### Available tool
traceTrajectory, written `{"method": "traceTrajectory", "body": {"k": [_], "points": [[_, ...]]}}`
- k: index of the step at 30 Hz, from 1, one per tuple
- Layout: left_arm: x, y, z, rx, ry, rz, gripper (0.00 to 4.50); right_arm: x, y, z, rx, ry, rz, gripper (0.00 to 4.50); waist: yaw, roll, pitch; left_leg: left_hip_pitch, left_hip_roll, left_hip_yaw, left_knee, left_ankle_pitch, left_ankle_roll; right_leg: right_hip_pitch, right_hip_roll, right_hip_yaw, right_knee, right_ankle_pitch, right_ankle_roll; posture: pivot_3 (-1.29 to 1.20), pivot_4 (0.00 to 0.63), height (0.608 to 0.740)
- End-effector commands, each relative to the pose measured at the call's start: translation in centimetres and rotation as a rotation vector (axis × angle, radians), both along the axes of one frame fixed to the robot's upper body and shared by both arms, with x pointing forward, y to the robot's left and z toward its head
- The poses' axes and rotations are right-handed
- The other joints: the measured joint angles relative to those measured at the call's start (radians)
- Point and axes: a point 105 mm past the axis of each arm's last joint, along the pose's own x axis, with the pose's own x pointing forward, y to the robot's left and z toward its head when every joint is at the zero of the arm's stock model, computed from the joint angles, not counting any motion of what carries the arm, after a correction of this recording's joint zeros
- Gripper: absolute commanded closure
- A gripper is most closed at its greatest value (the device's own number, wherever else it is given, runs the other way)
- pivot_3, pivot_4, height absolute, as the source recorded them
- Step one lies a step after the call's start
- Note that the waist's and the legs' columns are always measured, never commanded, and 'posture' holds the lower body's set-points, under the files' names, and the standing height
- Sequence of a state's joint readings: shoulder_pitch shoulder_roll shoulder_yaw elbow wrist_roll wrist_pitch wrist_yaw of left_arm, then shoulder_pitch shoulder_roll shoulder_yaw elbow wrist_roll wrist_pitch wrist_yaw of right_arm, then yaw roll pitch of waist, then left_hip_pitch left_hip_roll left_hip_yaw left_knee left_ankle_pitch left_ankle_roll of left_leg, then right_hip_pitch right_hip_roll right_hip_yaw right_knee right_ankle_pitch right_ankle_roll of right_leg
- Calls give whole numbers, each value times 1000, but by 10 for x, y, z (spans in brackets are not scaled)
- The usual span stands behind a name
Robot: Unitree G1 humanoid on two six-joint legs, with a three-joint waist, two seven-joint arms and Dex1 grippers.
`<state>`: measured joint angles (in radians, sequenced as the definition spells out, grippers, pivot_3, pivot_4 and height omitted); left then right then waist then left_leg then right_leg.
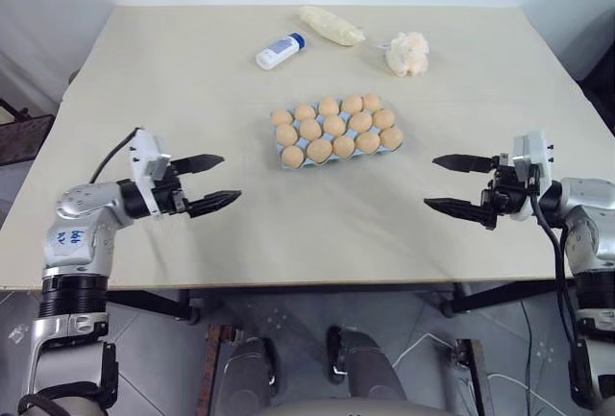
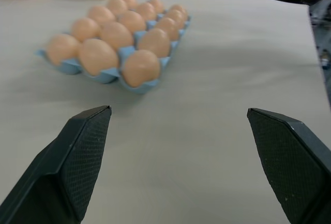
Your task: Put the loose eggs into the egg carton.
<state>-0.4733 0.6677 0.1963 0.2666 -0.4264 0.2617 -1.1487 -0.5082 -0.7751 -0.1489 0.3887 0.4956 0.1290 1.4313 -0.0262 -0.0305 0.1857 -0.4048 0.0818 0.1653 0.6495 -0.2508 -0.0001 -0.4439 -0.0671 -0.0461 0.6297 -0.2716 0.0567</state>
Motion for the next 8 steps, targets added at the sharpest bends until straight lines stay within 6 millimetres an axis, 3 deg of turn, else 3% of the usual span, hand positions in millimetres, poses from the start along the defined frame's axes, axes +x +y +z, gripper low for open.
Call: {"method": "traceTrajectory", "body": {"k": [1,8], "points": [[3,19,10,-22,-36,63,18,2,-10,15,80,-58,-16,0,-2,0,0,0,0,0,0,0,0,0,-4,0,0,0,0,0,150,740],[3,21,-1,9,20,49,18,1,-20,2,66,-8,-52,0,-5,0,0,0,0,1,-1,2,4,-1,-5,-1,0,0,0,0,150,740]]}}
